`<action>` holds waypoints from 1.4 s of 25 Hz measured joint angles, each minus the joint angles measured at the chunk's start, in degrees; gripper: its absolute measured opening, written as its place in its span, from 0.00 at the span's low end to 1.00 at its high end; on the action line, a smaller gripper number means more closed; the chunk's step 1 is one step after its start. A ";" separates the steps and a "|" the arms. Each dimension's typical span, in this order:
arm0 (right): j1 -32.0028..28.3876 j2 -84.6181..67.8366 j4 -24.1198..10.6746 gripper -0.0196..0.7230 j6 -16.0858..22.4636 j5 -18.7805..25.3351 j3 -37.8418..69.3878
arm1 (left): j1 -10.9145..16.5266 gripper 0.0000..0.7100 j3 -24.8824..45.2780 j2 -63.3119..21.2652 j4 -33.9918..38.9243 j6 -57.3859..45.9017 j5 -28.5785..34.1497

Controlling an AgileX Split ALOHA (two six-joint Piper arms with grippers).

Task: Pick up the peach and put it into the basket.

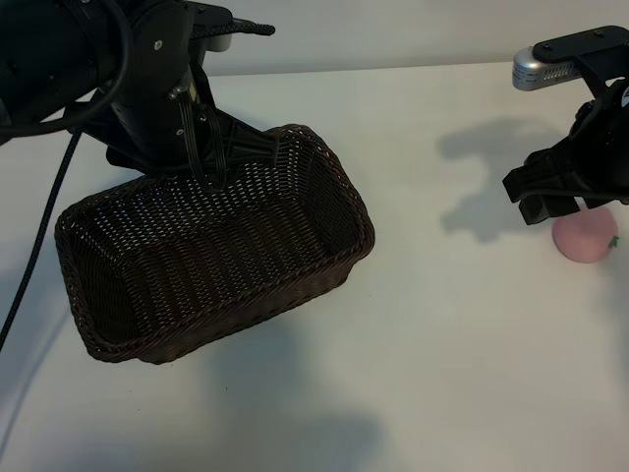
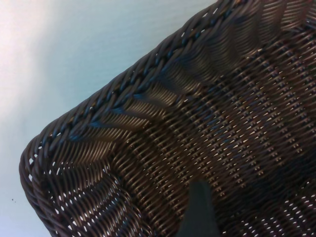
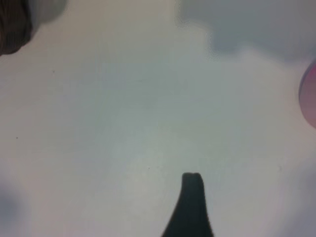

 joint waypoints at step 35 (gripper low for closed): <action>0.00 0.00 0.80 0.83 0.00 -0.95 -0.05 | 0.24 0.81 0.00 -0.12 0.53 -0.64 0.89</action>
